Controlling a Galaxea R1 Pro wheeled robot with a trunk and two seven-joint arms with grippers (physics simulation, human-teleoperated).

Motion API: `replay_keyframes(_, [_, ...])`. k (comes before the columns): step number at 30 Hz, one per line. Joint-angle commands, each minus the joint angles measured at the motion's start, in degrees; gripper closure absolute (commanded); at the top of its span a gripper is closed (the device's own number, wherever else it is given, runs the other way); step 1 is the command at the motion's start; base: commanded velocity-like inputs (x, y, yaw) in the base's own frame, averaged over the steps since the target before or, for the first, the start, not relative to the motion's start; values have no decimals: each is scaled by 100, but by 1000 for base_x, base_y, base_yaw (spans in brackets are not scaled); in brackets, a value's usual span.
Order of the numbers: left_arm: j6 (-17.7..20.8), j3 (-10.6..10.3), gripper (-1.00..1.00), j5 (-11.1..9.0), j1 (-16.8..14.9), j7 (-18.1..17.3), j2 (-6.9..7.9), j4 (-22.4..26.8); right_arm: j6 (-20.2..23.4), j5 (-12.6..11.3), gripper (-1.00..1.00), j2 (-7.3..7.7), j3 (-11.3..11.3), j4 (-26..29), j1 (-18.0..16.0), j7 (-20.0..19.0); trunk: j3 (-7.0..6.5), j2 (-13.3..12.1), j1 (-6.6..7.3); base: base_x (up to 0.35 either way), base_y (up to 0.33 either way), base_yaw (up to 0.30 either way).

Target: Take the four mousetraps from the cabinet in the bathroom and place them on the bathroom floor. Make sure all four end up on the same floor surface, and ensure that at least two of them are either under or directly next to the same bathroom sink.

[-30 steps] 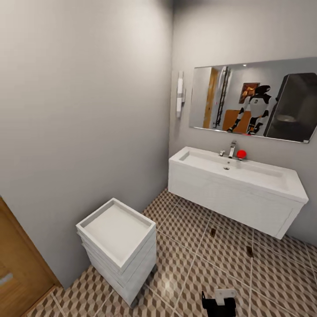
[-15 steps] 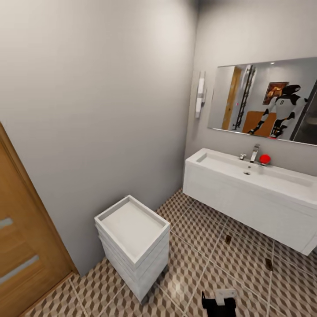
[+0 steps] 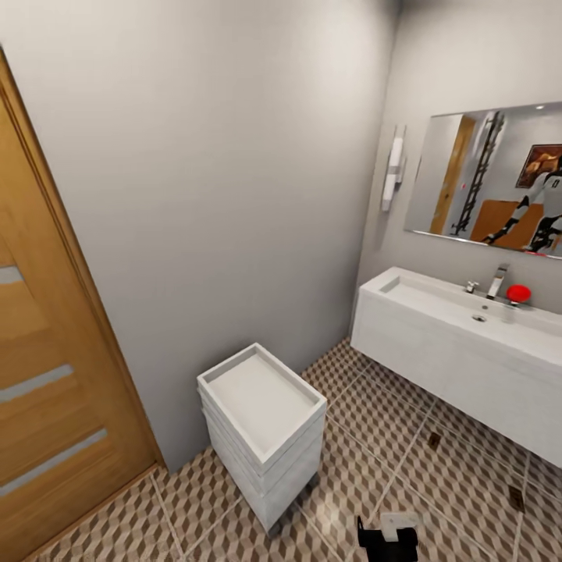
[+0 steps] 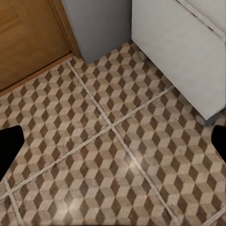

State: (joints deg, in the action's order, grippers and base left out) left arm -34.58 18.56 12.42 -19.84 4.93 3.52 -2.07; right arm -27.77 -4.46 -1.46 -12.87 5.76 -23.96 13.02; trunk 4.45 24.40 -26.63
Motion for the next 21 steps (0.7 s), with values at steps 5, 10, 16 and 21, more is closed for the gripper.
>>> replay_keyframes(5, [-31, 9, -100, 61, -11, 52, 0, -22, -18, -46, -100, -3, -51, -5, -4, 25, 12, 13, -3, 0, 0, 260])
replay_keyframes(10, [-31, 10, -100, 60, -11, 52, 0, -23, -18, -46, -100, -3, -55, -5, -4, 25, 12, 13, -3, 0, 0, 260])
replay_keyframes(16, [-31, 8, -100, 60, -11, 52, 0, -23, -18, -46, -100, -3, -56, -5, -4, 25, 12, 13, -3, 0, 0, 260])
replay_keyframes(21, [-31, 9, -100, 59, -11, 52, 0, -22, -18, -46, -100, -3, -57, -5, -4, 25, 12, 13, -3, 0, 0, 260])
